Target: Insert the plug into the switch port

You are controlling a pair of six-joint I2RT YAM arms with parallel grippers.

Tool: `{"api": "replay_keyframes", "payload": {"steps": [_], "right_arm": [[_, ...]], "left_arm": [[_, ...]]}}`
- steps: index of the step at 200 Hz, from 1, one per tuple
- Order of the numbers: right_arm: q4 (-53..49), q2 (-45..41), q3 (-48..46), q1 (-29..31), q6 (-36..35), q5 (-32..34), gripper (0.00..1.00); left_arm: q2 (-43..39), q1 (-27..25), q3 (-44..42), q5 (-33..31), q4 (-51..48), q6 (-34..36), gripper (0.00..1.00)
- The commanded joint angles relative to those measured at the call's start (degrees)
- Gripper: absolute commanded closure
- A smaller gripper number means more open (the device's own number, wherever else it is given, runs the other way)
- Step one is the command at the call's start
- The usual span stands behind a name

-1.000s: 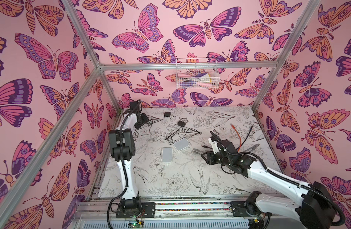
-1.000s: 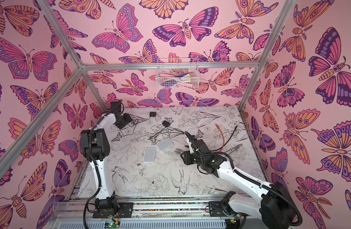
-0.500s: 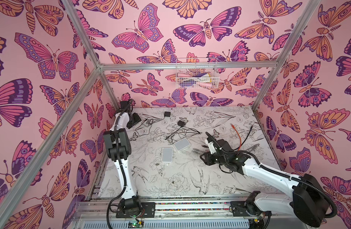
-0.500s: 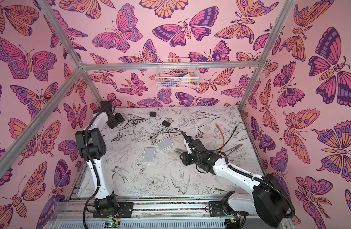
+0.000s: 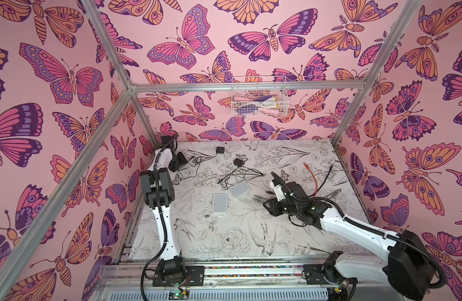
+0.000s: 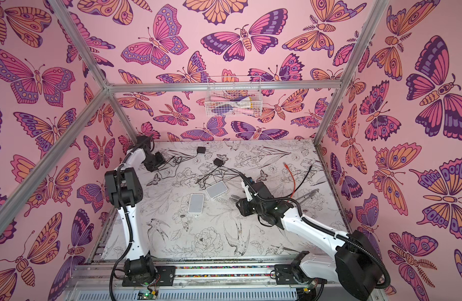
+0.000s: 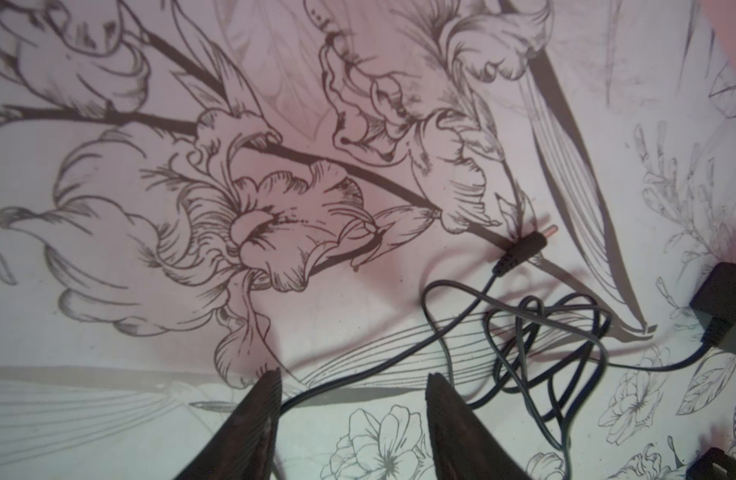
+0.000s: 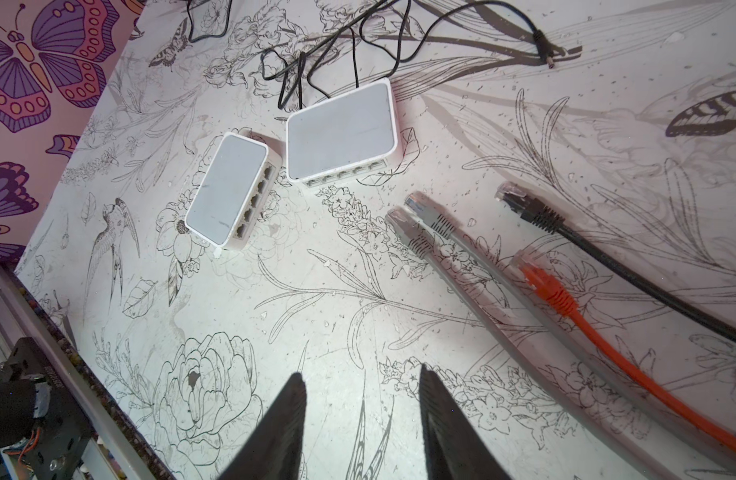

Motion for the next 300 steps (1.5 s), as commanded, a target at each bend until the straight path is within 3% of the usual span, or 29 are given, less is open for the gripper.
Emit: {"api": "replay_keyframes", "payload": {"steps": [1,38,62,77,110,142,156,188,241,300], "right_arm": [[-1.3,-1.1,0.2,0.2,-0.9,0.6,0.54],[-1.0,-1.1,0.2,0.3,-1.5,0.4,0.54],[-0.5,-1.4,-0.2,0.3,-1.4,-0.2,0.54],[0.2,-1.7,-0.7,0.3,-1.2,-0.6,0.54],[2.2,-1.7,-1.1,0.2,-0.7,-2.1,0.54],[0.9,-2.4,-1.3,0.2,-1.7,-1.7,0.54],[-0.6,-3.4,-1.5,0.2,-2.3,-1.2,0.54],[-1.0,-6.0,-3.0,0.1,-2.0,1.8,0.54],[-0.7,-5.0,-2.0,-0.2,-1.4,2.7,0.5],[-1.4,-2.5,0.4,-0.5,-1.6,3.0,0.48]], "left_arm": [[3.0,0.2,1.2,0.7,-5.0,0.1,0.5],[2.4,-0.5,-1.3,-0.5,-7.4,0.2,0.54],[-0.6,-1.6,-6.3,0.3,-7.6,-0.6,0.63],[-3.8,-3.2,-12.3,0.7,-6.6,-3.0,0.65],[-12.6,-9.0,-31.1,2.8,5.5,-7.7,0.67],[-17.3,-10.0,-38.1,6.1,10.8,-8.5,0.7],[-19.1,-7.8,-37.3,7.2,10.4,-8.5,0.71],[-21.3,-5.7,-30.0,2.9,6.2,-5.4,0.7],[-8.4,-3.9,-9.0,-0.5,-5.7,0.1,0.69],[-1.1,-3.9,-0.9,-3.4,-9.2,5.3,0.68]]}}
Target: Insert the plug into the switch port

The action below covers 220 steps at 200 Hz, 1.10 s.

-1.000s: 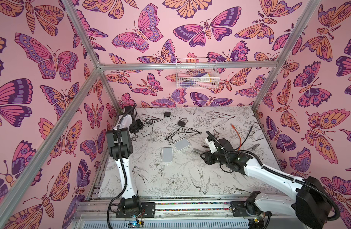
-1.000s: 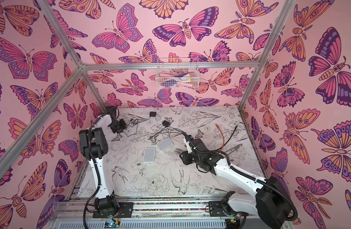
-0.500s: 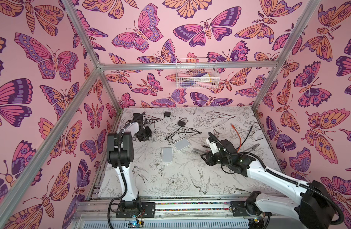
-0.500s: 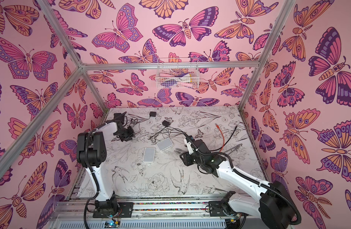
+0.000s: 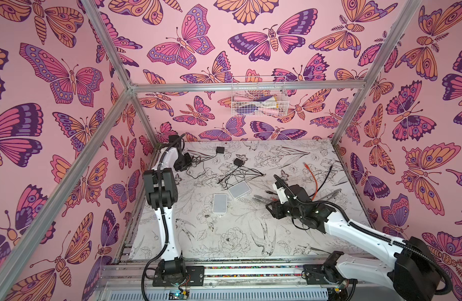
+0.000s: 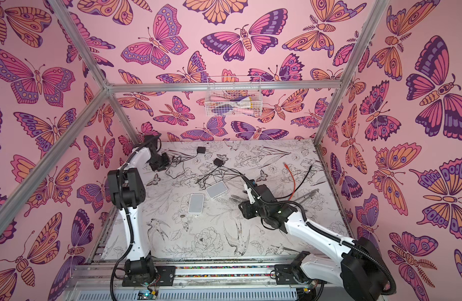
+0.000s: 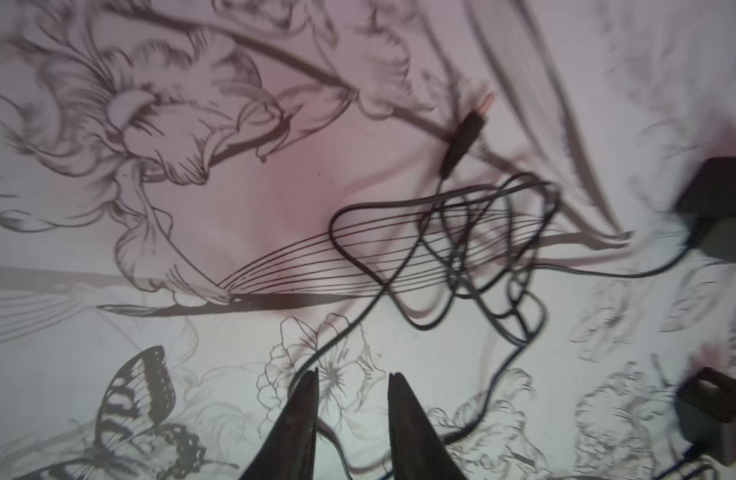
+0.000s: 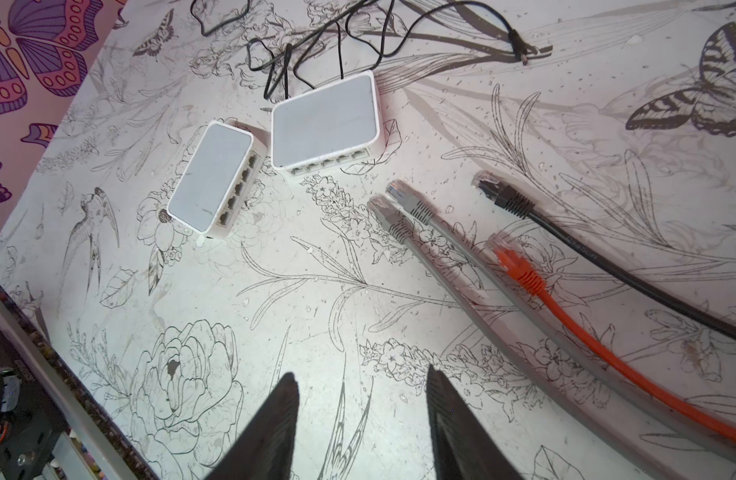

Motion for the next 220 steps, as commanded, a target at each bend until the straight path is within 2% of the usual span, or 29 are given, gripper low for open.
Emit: {"api": "replay_keyframes", "payload": {"steps": [1,72,145,188,220], "right_arm": [[-0.1,0.6,2.6,-0.5,-0.1,1.0,0.48],[-0.3,3.1,4.0,-0.8,-0.2,-0.8,0.48],[-0.9,1.8,3.6,-1.1,-0.4,-0.2,0.47],[-1.2,1.1,3.8,-1.2,-0.2,-0.2,0.48],[-1.8,0.1,4.0,-1.4,-0.4,0.0,0.49]], "left_arm": [[1.0,0.2,2.1,-2.7,-4.8,3.6,0.68],[4.8,0.1,8.8,-6.5,-9.8,8.0,0.68],[7.3,-0.6,9.8,-4.1,-10.4,8.5,0.68],[8.9,-2.1,9.8,-6.2,-12.7,8.3,0.81],[7.8,-4.1,5.9,-7.9,-13.7,8.0,1.0]]}}
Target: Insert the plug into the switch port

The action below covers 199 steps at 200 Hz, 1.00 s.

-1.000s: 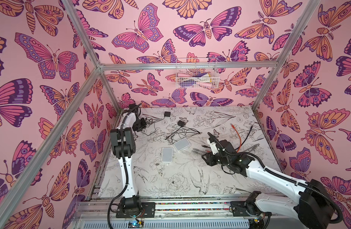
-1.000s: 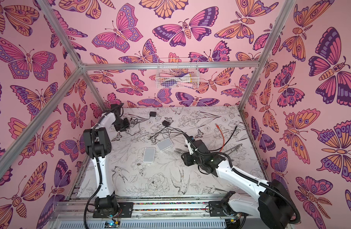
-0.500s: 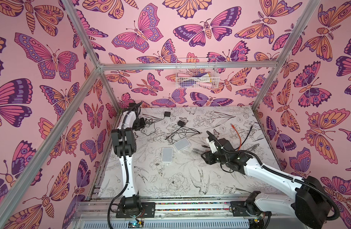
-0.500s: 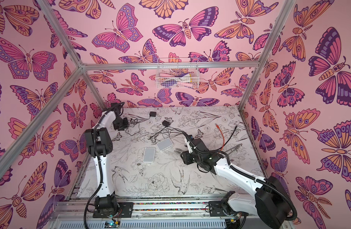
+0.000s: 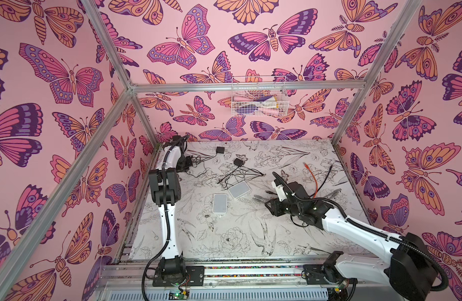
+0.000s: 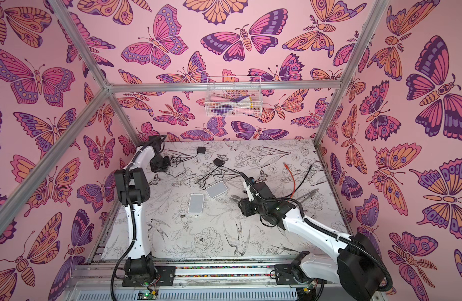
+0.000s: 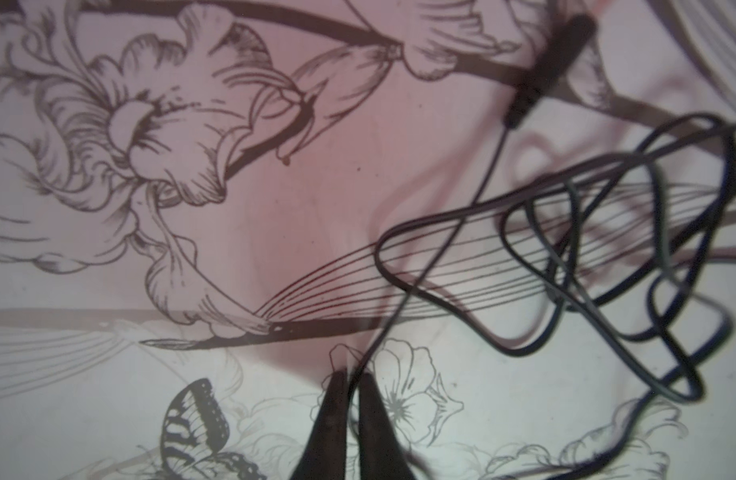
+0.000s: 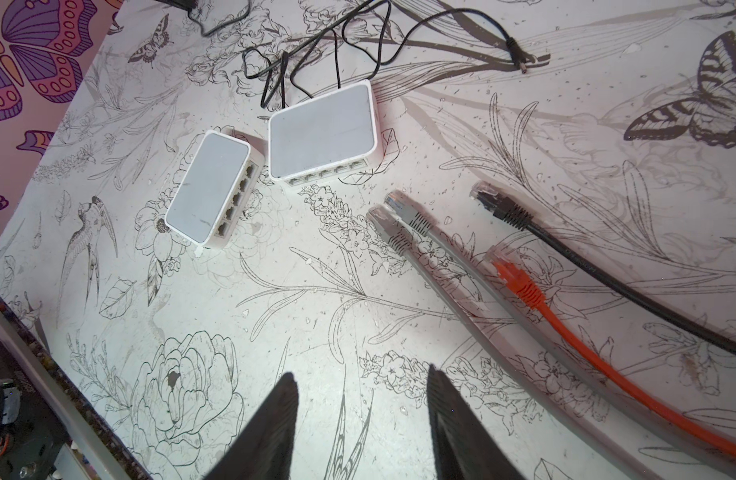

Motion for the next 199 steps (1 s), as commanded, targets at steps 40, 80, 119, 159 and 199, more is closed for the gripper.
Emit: {"api": "replay_keyframes", "payload": {"steps": [40,80,119,159,199], "right_arm": [[-2.2,-3.0,1.8,-0.7,-0.9,0.3,0.49],[-2.5,-3.3,1.9,-0.8,-1.3,0.0,0.5],[-2.4,-2.5,3.3,-0.9,-1.5,-0.6,0.51],[-3.3,-0.6,6.9,-1.4,-1.7,-3.6,0.51],[-2.5,1.3,12.7,-2.1,-1.4,-8.0,0.48]], "left_arm": [[-14.6,-2.9,-26.2,4.3,7.2,-7.0,1.0],[-34.3,-6.1,-49.6,3.9,19.6,-11.3,1.0],[-42.3,-9.1,-57.4,-0.8,20.6,-11.5,1.0],[-50.3,-13.1,-61.1,-11.8,25.4,-7.7,1.0],[-50.5,-11.0,-60.7,-8.3,29.0,-8.1,1.0]]}}
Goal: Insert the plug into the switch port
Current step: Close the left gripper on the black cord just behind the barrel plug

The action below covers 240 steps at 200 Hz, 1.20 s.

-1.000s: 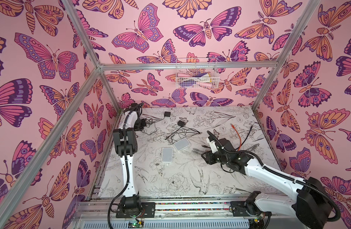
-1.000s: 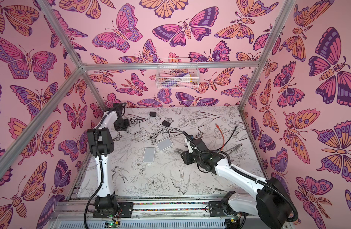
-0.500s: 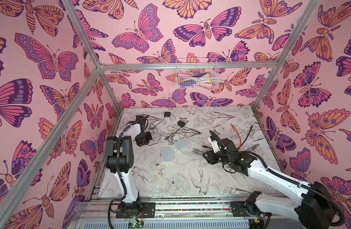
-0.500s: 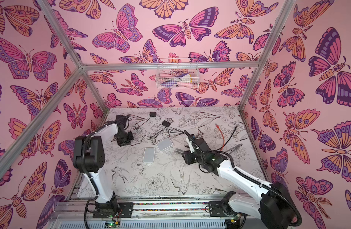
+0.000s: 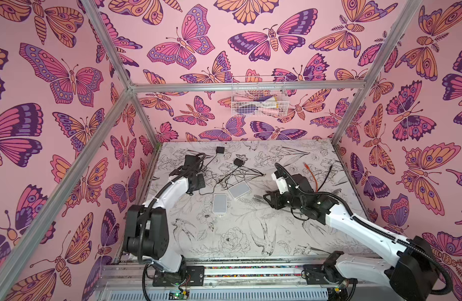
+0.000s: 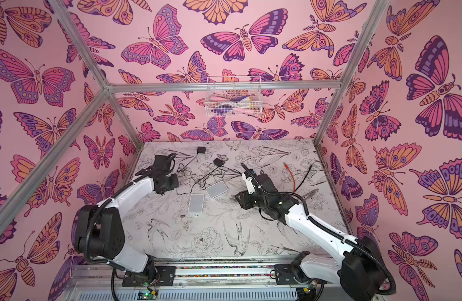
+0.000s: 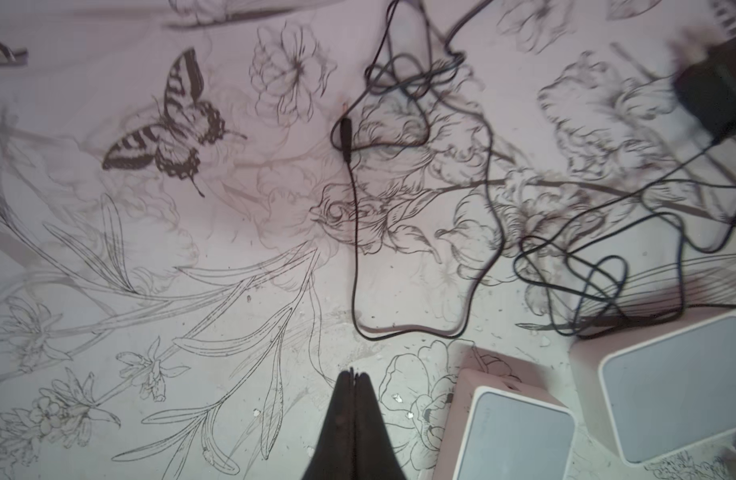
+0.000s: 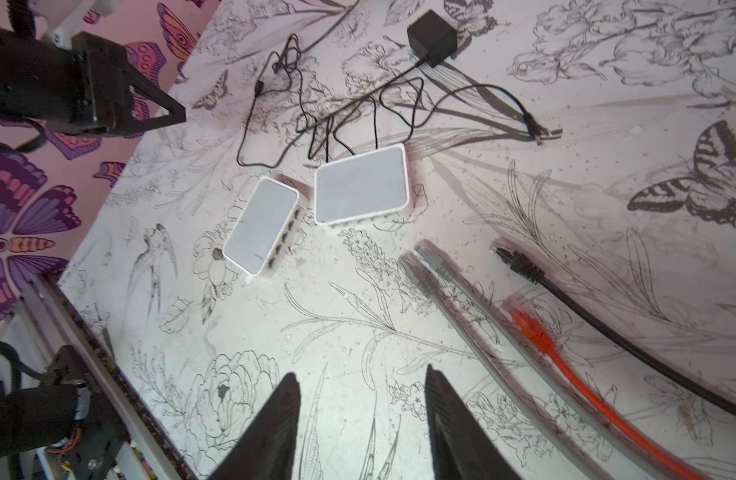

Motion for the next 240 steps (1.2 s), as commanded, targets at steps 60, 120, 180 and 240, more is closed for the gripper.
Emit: {"api": "replay_keyframes", "payload": {"steps": [60,120,180,240], "right_arm": [[-0.6,1.4,4.6,-0.4,-0.4,-2.1,0.44],[-0.7,-0.3,1.2,-0.7,-0.2,-0.3,0.43],[-1.1,-2.1,0.2,-1.4,-0.4,1.0,0.43],[-2.1,-3.5,-0.2,-2.1,-0.1,1.3,0.45]], "left_arm": [[16.4,5.0,11.2,5.0,-4.6,-3.8,0.6],[25.0,4.9,17.6,5.9,-5.7,-4.6,0.57],[30.9,3.7,20.3,5.0,-7.2,-5.4,0.63],[29.8,3.6,17.2,1.8,-7.5,-4.3,1.0]]}}
